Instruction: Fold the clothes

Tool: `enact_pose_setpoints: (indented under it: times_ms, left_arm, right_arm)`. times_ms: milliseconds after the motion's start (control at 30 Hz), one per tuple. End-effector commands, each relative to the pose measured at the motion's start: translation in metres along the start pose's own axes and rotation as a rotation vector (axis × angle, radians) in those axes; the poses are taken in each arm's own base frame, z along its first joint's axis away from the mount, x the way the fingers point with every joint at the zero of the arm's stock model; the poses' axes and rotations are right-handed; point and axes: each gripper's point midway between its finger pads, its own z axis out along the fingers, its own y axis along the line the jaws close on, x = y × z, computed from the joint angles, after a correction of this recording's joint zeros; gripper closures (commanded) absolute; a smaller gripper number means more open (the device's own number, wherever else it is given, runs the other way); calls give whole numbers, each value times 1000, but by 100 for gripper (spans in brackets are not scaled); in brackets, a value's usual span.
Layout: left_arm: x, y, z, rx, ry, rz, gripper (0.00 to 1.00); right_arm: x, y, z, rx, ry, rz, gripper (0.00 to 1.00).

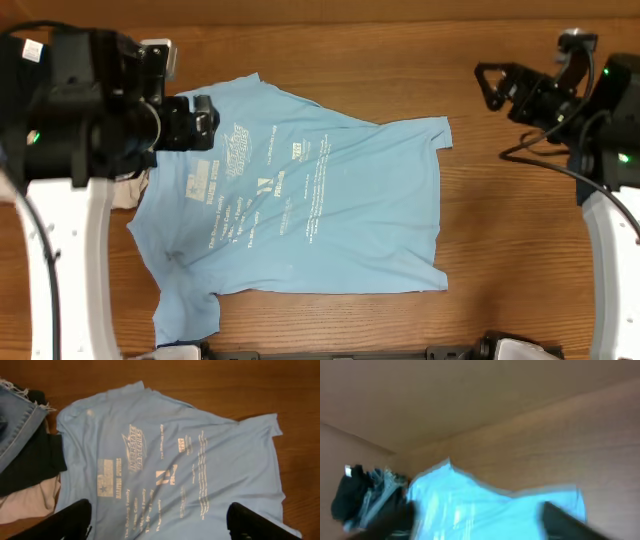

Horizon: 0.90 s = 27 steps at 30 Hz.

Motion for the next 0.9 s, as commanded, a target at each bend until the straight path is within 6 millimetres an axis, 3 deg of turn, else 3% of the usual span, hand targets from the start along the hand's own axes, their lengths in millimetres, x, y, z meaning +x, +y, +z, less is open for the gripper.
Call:
enact_pose_setpoints:
  times_ms: [0,100,133,233,300,400,500,667,767,800,867]
  left_arm:
    - [10,-8,-26,5,-20,16,20]
    - [36,-9,-28,6,76,-32,36]
    - [44,-8,-25,6,113,-42,46]
    - [56,-7,-20,4,160,-78,55]
    - [61,-7,-19,3,182,-91,55]
    - [66,-7,-20,3,202,-96,53]
    - [66,-8,-20,5,205,-120,53]
    - [68,-8,-20,1,213,-180,48]
    - [72,-9,-21,0,227,-192,42]
    - [72,-9,-21,0,227,-192,39]
    - [69,-8,-20,0,216,-189,32]
  right_arm:
    - [51,-13,5,60,188,124,67]
    - [129,-27,25,250,477,157,81]
    - [144,-29,36,276,530,134,82]
    - [171,-39,89,289,586,121,82]
    - [184,-73,136,344,572,161,82]
    - [199,-106,184,340,544,168,85]
    - [195,-126,205,375,474,151,85]
    - [173,-218,199,715,301,115,80]
    - [148,-275,179,795,226,203,80]
    - [128,-281,176,742,198,251,80]
    - [95,-267,182,562,200,256,80]
